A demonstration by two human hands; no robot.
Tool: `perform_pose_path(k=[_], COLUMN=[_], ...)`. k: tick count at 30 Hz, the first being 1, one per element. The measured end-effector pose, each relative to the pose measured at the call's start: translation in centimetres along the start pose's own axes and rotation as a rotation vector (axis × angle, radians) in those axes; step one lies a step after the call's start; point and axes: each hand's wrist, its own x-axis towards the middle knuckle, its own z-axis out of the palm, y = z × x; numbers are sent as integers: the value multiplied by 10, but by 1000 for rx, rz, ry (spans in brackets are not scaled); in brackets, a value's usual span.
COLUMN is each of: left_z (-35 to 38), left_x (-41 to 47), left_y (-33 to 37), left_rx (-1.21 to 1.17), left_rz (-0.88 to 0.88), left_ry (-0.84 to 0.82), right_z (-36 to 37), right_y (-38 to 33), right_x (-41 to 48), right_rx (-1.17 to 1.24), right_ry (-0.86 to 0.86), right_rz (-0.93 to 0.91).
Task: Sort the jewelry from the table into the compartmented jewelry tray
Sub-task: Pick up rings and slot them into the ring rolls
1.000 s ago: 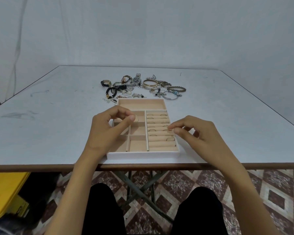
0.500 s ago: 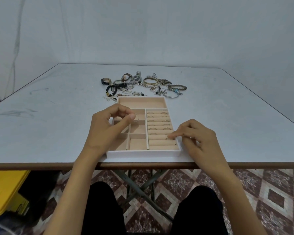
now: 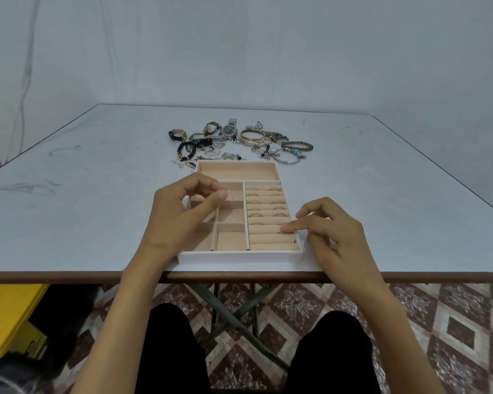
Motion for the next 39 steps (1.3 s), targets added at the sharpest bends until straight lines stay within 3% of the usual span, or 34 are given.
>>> perform_pose_path(k=[25, 29, 32, 36, 39], left_z=[0, 0, 0, 1, 2], left_x=[0, 0, 1, 3, 4], left_y=[0, 1, 2, 6, 11], left_rx=[32, 28, 13, 8, 19], left_rz=[10, 14, 13, 5, 15], left_ry=[-9, -15, -16, -44, -122], right_z=[2, -3, 0, 6, 7], right_y=[4, 0, -2, 0, 0], right_x=[0, 1, 6, 12, 15], right_rx=[-47, -131, -364, -586, -671], right_ry=[26, 26, -74, -361, -455], right_rz=[-14, 62, 180, 375, 407])
